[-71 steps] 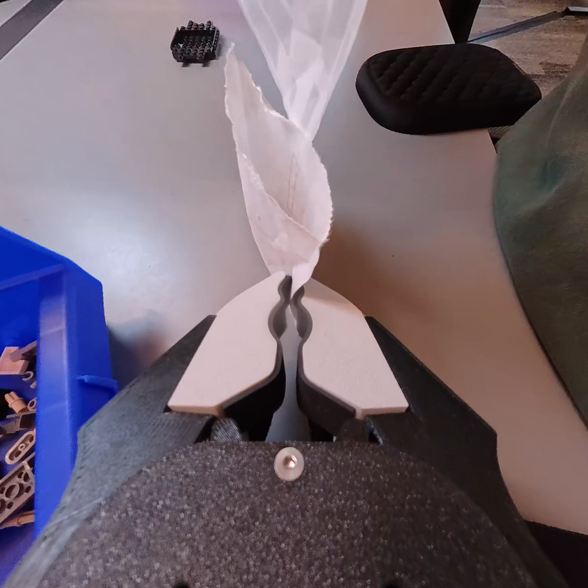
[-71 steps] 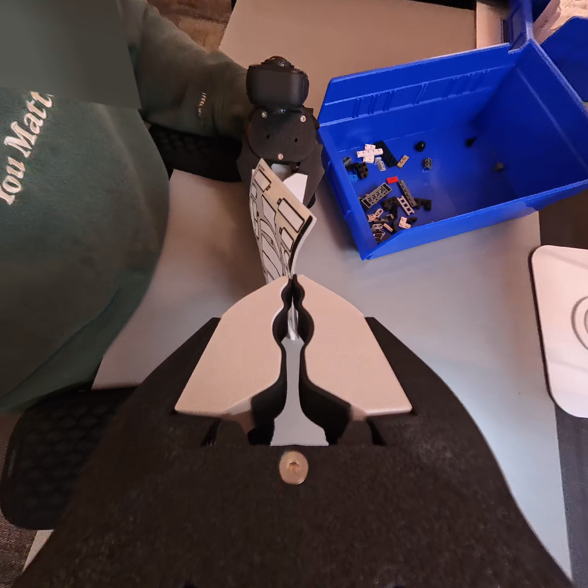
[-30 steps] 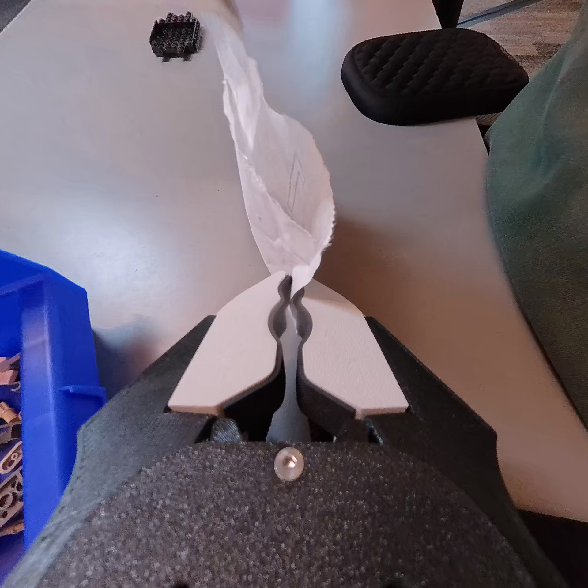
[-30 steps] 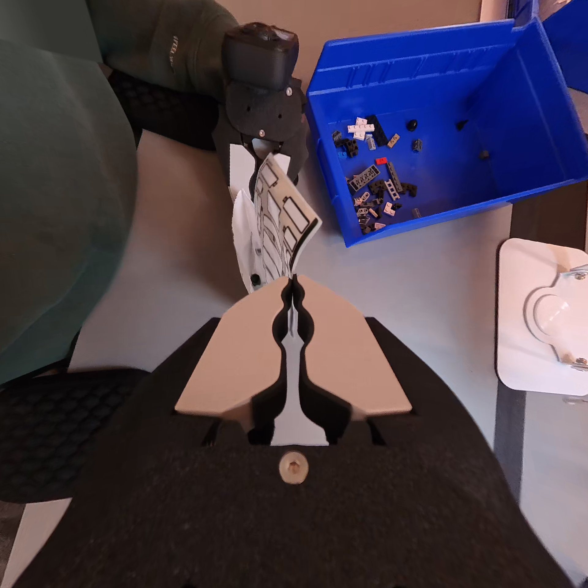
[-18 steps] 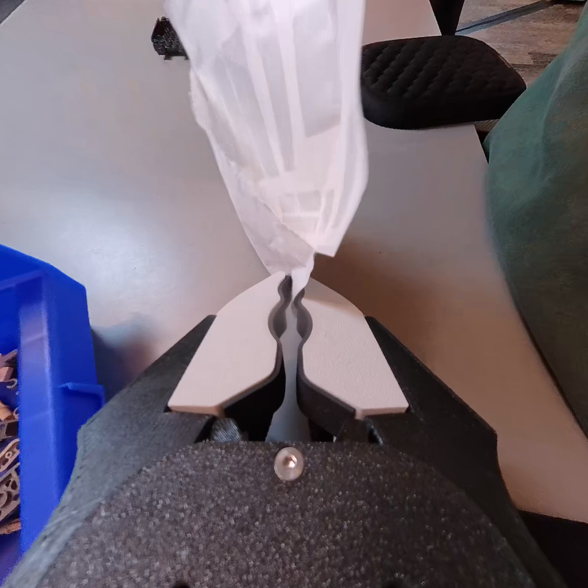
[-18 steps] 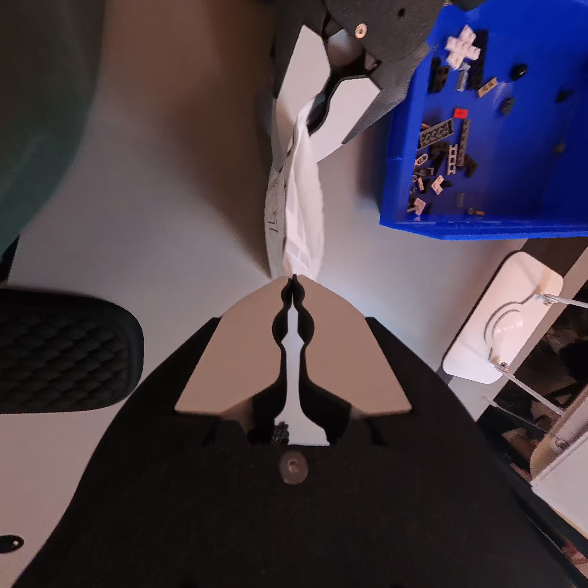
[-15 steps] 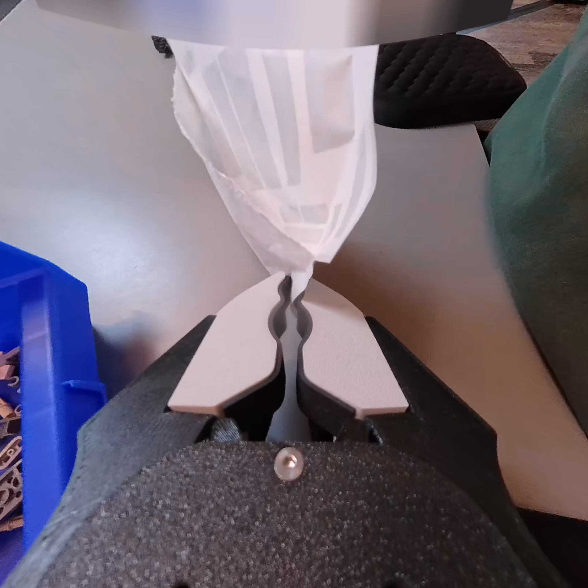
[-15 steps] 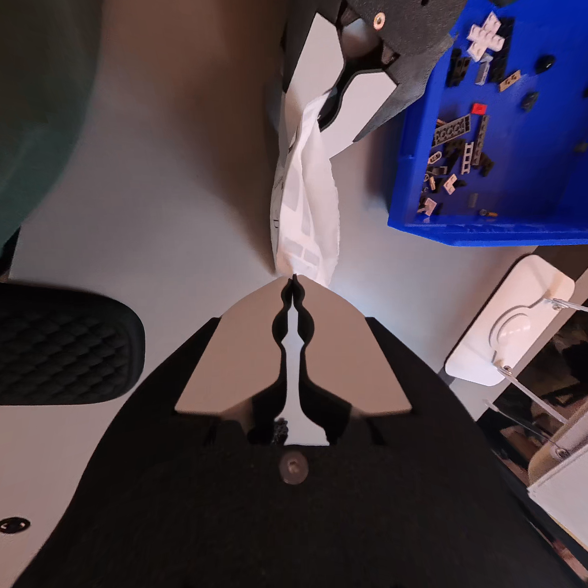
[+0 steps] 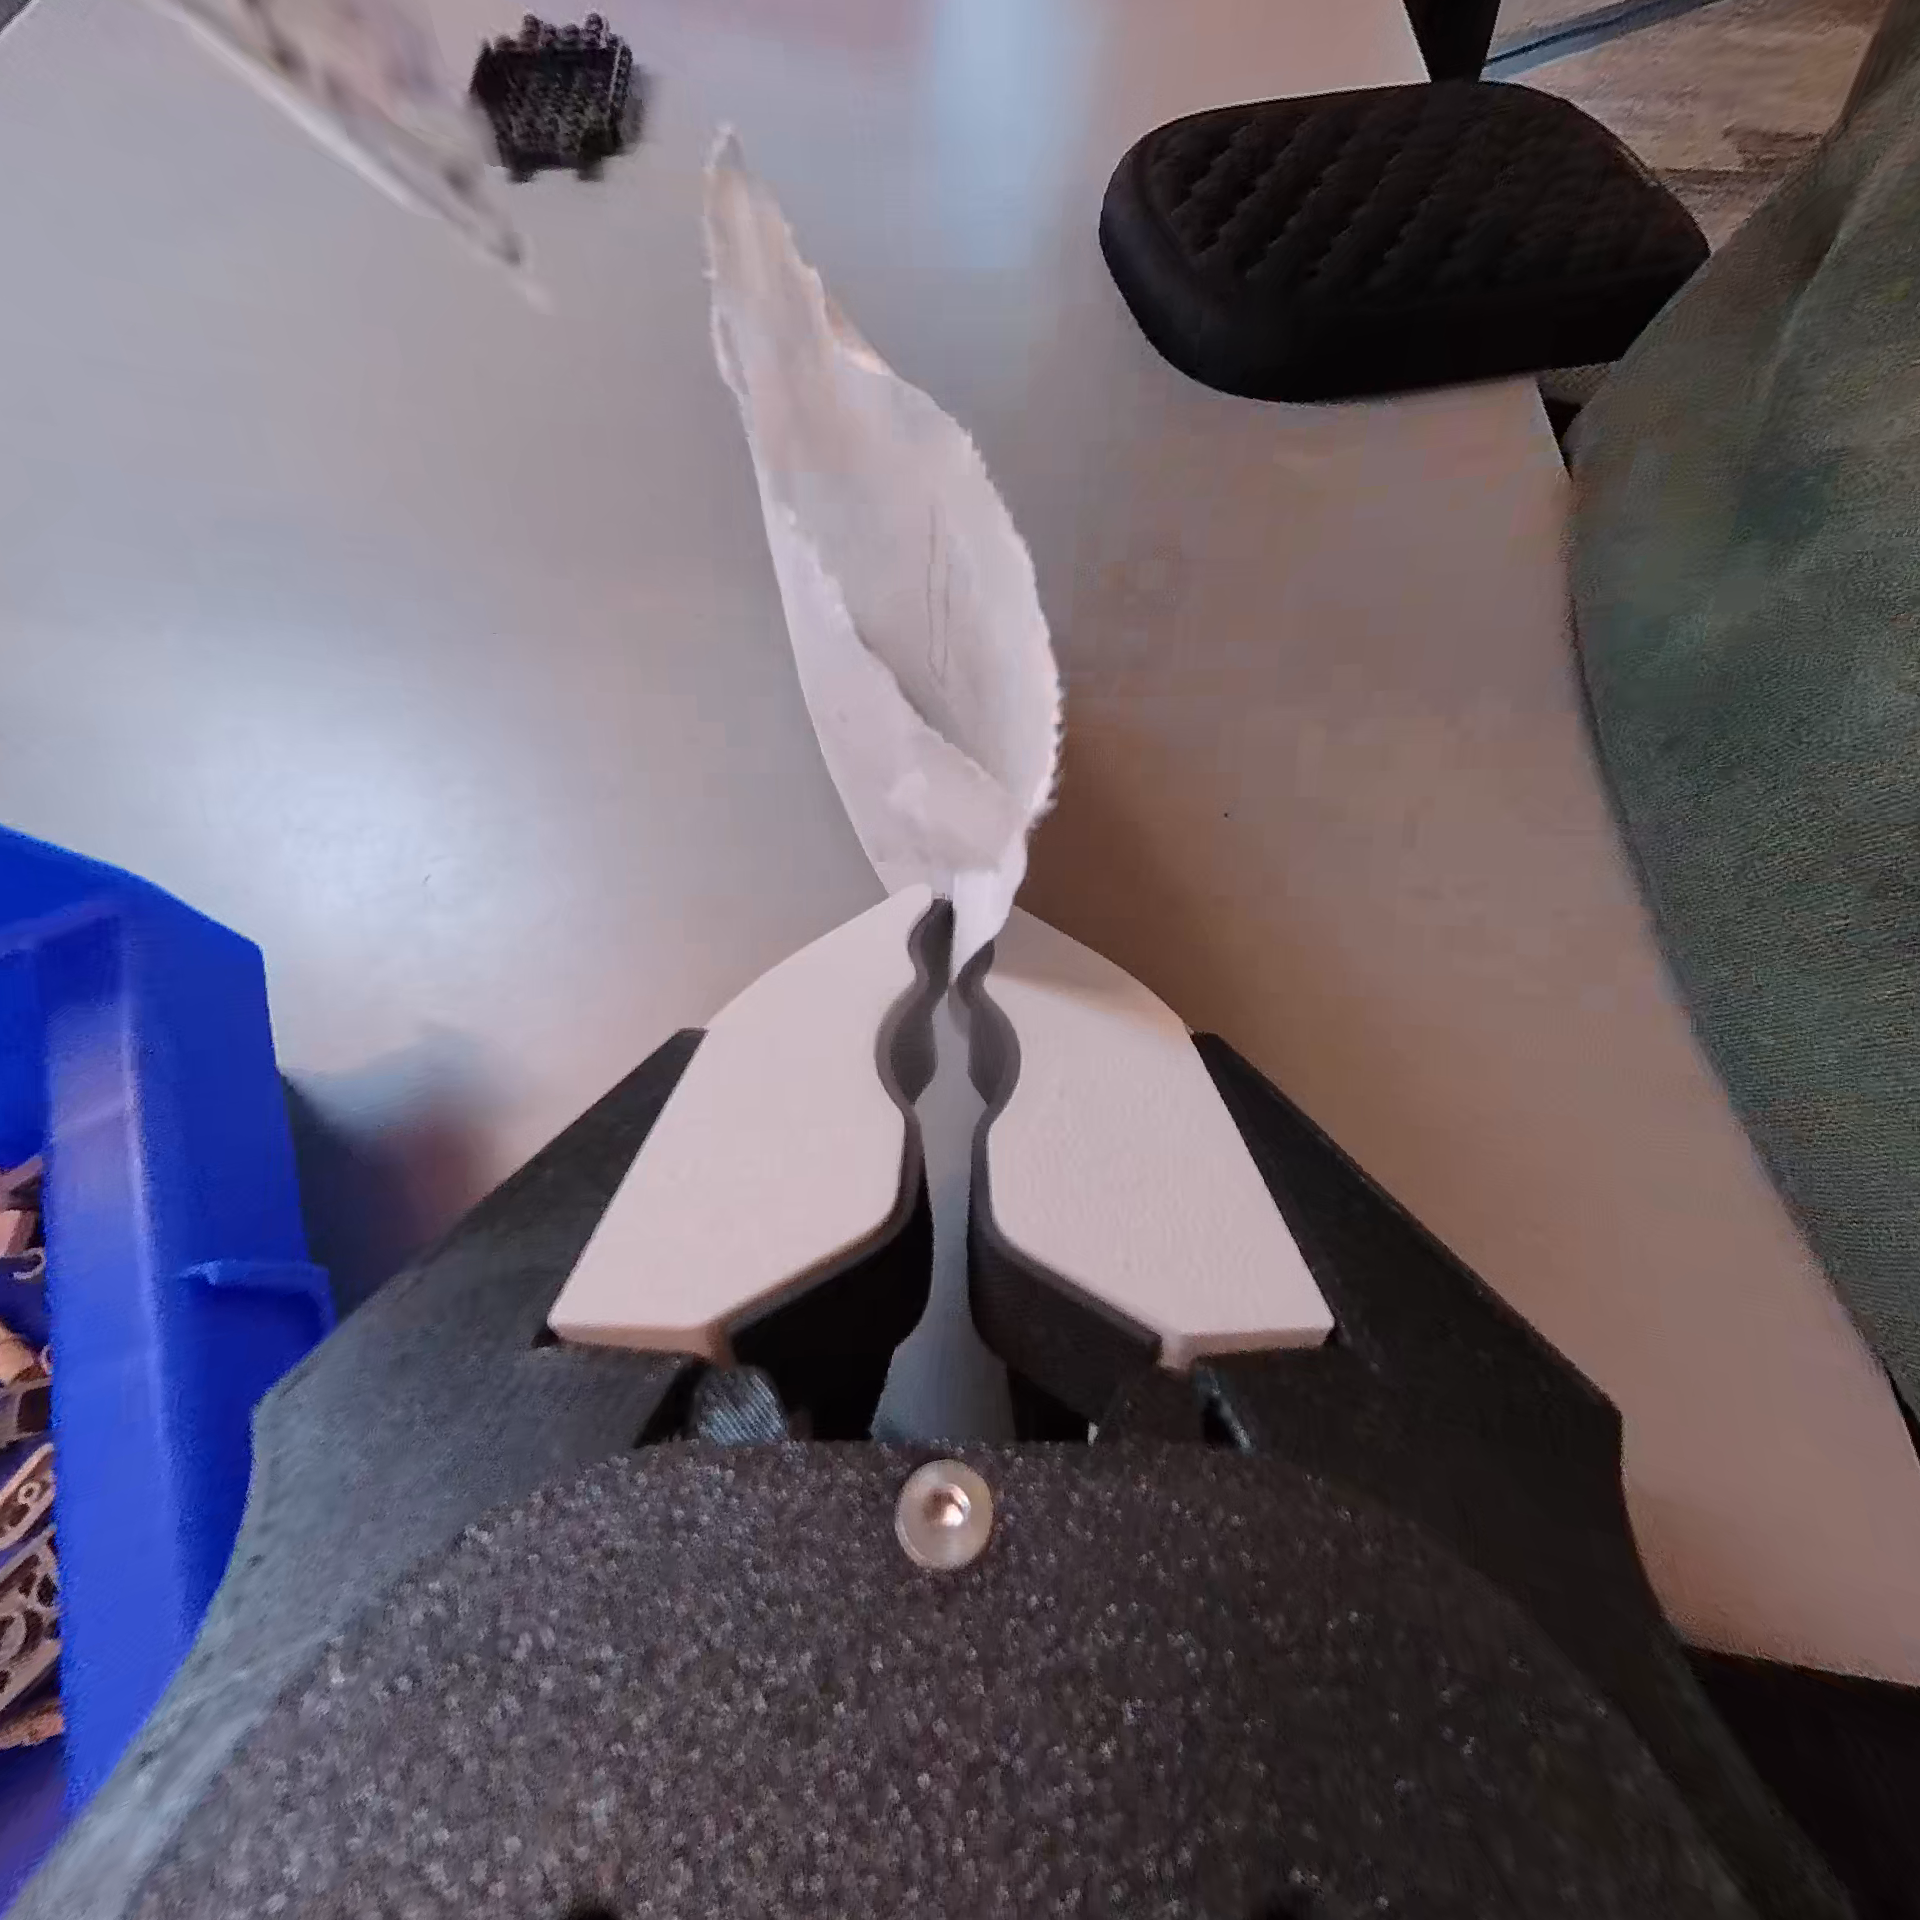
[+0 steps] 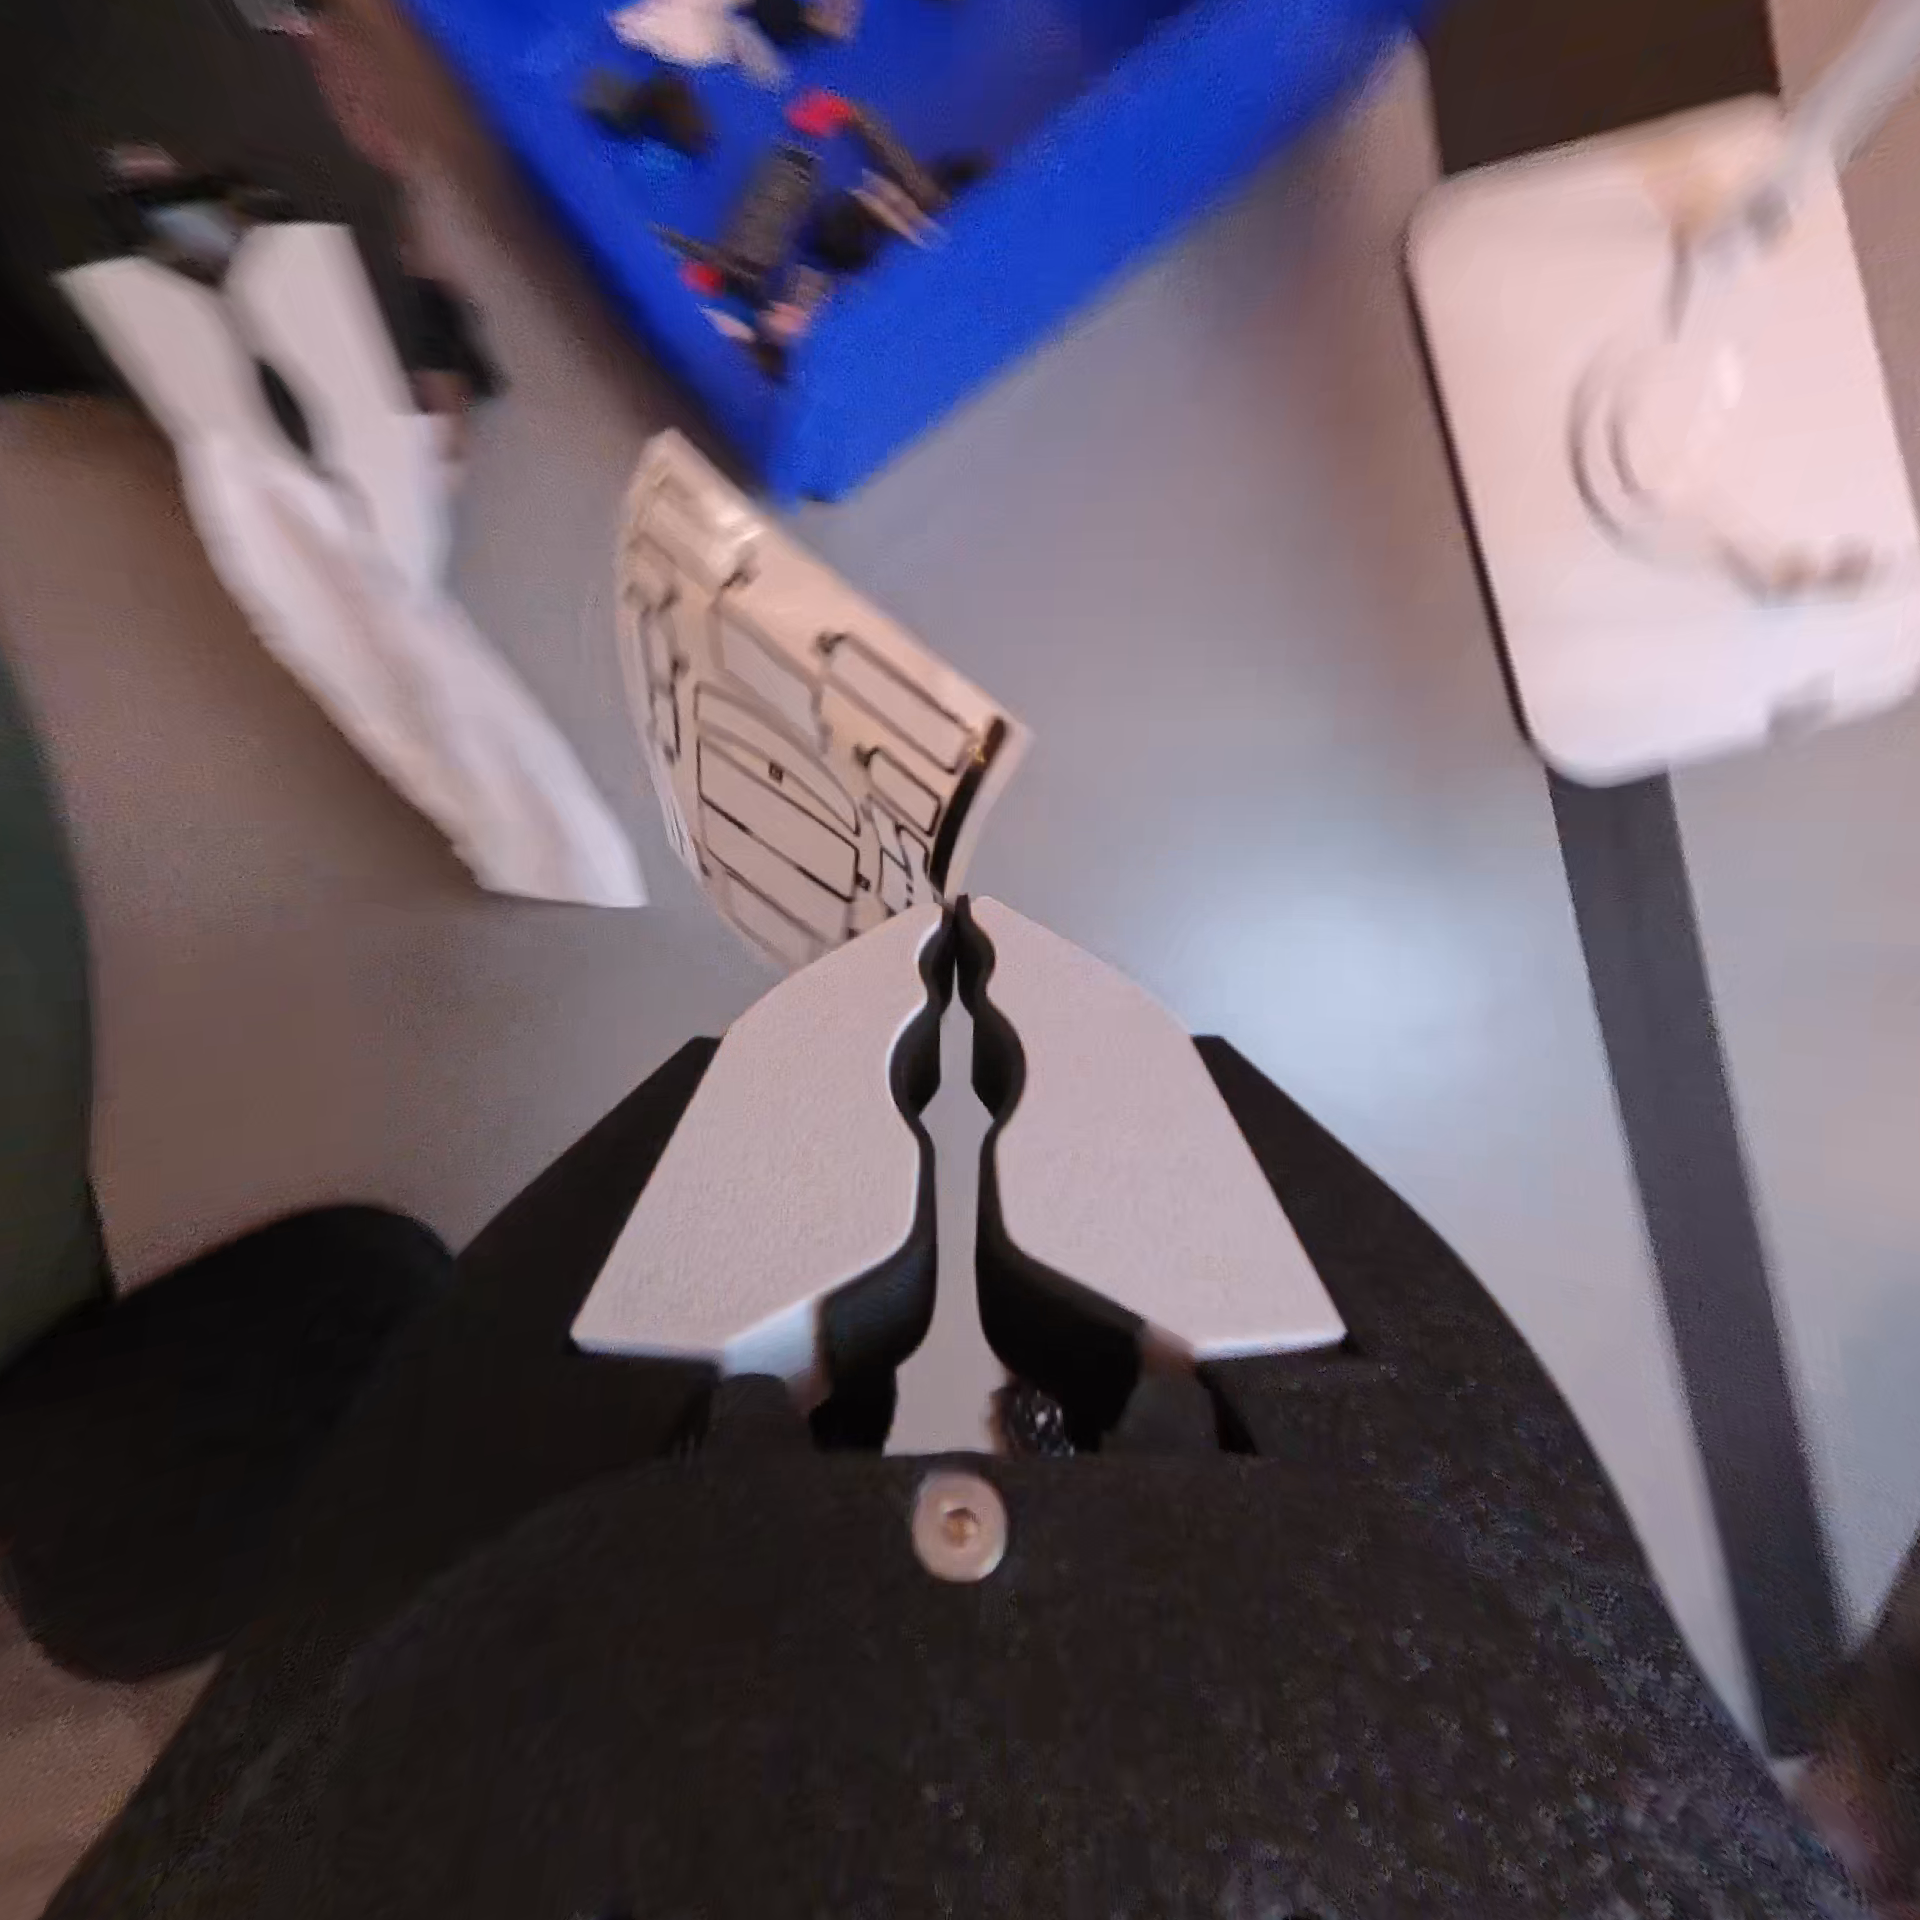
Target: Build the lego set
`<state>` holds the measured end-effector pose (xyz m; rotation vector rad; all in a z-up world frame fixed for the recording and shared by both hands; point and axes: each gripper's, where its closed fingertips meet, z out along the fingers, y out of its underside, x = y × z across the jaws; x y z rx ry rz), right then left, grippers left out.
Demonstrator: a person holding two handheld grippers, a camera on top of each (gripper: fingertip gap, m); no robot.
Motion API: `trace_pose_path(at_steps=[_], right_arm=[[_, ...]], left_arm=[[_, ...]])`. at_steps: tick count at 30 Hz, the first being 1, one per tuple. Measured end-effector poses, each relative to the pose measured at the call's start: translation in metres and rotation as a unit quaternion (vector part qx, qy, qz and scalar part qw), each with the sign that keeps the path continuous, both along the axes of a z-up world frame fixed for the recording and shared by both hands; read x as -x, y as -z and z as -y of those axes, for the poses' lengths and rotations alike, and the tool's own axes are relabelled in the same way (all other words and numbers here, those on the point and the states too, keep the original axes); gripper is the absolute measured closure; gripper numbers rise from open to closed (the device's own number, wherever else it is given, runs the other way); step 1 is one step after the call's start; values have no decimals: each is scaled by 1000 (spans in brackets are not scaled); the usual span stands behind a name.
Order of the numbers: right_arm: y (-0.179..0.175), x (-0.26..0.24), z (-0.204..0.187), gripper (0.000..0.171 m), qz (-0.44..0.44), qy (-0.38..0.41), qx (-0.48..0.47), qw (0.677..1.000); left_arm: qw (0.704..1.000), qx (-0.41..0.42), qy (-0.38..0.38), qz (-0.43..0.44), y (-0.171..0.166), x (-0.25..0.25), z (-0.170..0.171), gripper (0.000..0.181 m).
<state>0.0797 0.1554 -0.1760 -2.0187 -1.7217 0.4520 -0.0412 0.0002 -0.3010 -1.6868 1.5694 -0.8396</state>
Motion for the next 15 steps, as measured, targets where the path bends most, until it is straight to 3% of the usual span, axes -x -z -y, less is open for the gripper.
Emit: trace_pose_path(at_steps=[1, 5, 8, 10, 13, 15], right_arm=[[14, -13, -18, 171, -3, 46, 14, 999], [85, -53, -61, 171, 15, 158, 54, 986], [115, -62, -91, 171, -29, 221, 47, 974], [107, -62, -115, 166, -100, 244, -15, 964], [56, -53, -124, 134, -230, 199, -159, 939], [23, -52, -119, 109, -271, 190, -233, 915]], left_arm=[[1000, -1, 1, -1, 0, 0, 0, 181], [1000, 0, 2, 1, 0, -1, 1, 181], [1000, 6, -1, 8, 0, -1, 0, 181], [1000, 9, -2, 11, 0, -1, -1, 181], [1000, 16, -2, 16, 0, -1, -2, 181], [1000, 22, -2, 20, 0, -1, -2, 181]])
